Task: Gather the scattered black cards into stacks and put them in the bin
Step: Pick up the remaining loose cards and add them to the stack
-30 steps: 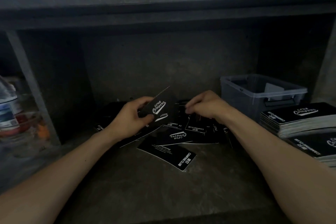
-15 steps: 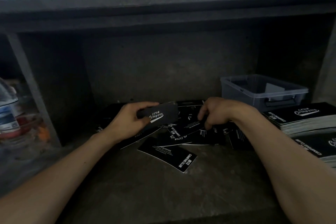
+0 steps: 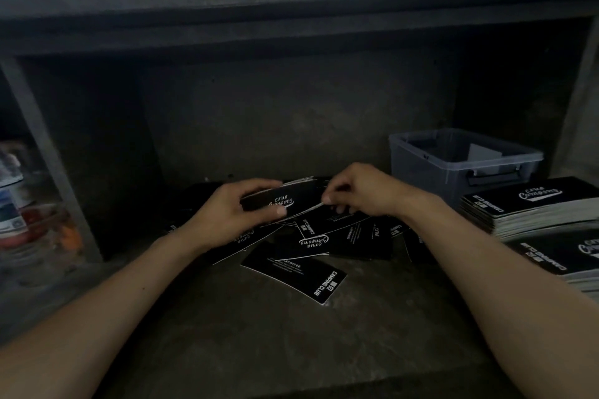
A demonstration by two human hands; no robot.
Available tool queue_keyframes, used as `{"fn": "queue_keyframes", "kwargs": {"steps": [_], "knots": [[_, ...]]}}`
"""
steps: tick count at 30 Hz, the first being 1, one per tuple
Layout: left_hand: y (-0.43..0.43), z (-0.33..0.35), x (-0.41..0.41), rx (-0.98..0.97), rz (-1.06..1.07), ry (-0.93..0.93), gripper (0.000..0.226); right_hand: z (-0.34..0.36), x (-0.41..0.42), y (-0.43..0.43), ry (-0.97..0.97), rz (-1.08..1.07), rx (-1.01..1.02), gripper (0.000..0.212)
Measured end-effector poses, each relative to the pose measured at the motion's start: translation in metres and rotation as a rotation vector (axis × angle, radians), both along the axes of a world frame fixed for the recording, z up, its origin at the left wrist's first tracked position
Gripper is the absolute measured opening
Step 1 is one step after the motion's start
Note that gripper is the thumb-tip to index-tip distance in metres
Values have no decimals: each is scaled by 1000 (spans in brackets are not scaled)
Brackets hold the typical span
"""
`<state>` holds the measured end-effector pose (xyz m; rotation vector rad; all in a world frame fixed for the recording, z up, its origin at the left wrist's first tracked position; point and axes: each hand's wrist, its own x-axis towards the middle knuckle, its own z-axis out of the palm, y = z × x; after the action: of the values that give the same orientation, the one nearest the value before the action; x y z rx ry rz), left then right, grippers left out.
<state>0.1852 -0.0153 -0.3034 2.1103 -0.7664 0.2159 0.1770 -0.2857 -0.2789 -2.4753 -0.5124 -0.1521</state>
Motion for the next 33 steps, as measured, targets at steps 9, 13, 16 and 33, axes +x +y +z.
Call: {"fn": "queue_keyframes", "kwargs": {"steps": [9, 13, 16, 33], "knots": [[-1, -3, 2, -61, -23, -11, 27, 1, 3, 3, -171, -43, 220, 13], [0, -4, 4, -34, -11, -82, 36, -1, 3, 2, -22, -56, 314, 19], [1, -3, 4, -63, 20, -59, 46, 12, 2, -19, 68, -119, -2, 41], [-7, -4, -5, -42, -5, -49, 43, 2, 3, 0, -89, 7, 173, 9]]}}
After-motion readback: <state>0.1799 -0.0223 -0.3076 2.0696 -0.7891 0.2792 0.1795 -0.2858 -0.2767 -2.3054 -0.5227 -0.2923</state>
